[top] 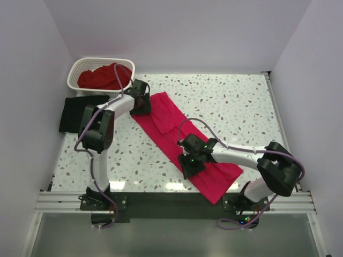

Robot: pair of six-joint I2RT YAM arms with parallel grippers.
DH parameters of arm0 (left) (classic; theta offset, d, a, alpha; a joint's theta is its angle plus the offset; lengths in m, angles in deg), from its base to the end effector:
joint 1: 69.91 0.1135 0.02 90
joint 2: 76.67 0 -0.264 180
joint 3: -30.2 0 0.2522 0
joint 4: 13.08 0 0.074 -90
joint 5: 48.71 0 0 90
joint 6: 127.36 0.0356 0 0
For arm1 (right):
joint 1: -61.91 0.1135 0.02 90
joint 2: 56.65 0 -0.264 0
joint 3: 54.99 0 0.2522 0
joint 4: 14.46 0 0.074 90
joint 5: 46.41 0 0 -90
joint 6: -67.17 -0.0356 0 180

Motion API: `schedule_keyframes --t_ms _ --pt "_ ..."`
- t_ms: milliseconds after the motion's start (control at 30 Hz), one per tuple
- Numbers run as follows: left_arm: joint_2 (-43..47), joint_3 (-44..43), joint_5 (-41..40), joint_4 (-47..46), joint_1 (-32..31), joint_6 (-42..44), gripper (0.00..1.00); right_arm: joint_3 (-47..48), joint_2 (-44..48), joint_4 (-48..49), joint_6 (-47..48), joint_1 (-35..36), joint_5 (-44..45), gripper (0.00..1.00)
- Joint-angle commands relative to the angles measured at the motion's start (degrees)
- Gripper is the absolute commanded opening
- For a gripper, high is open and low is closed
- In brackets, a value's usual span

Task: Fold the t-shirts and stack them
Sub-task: Fold the tshirt

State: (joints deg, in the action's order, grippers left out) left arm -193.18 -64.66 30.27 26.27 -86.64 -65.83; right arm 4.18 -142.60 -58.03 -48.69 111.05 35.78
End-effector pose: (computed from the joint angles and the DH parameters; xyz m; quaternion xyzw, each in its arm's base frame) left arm 0.4090 -0.1158 0.1614 -0.1225 0.9562 -0.0100 0.2658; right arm 0.1686 0.2023 0.1603 -0.2097 0.9605 0.1569 0.0942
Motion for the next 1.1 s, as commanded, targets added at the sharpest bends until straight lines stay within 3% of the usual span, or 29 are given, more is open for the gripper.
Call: schedule_keyframes --t_ms 0,67,200,400,600,800,933,1067 --pt "-5.39 -7.3 5.74 -1.93 -1.99 7.8 0.68 0.9 -0.27 -2.81 -4.9 4.11 -7.57 0.51" --pt "-5.92 -10.21 6.28 -3.69 -1.99 8.69 0.75 3.8 0.96 -3.94 -3.5 4.03 -7.39 0.51" --pt "-1.89 -13.29 3.74 -4.84 -1.9 10.97 0.83 12.67 1.4 -8.87 3.25 2.37 2.34 0.51" --pt "17.23 -12.07 -3.64 -5.46 -1.64 9.14 1.0 23.57 -3.59 -1.33 9.51 -8.16 -4.83 0.49" --pt "36.66 2.32 -9.36 -6.16 -1.64 6.85 1.0 38.67 -18.07 5.8 11.28 -11.96 -11.6 0.41" --pt "53.37 27.26 -6.21 -9.58 -1.73 5.79 1.0 48.88 -32.93 14.15 7.94 -13.81 -13.72 0.37" --pt "60.16 37.3 -3.92 -10.72 -1.73 6.06 1.0 53.11 -41.02 18.81 6.36 -14.78 -13.28 0.38" --pt "63.6 41.9 -3.13 -11.78 -1.73 6.32 1.0 56.54 -47.1 21.0 3.99 -16.8 -12.58 0.4"
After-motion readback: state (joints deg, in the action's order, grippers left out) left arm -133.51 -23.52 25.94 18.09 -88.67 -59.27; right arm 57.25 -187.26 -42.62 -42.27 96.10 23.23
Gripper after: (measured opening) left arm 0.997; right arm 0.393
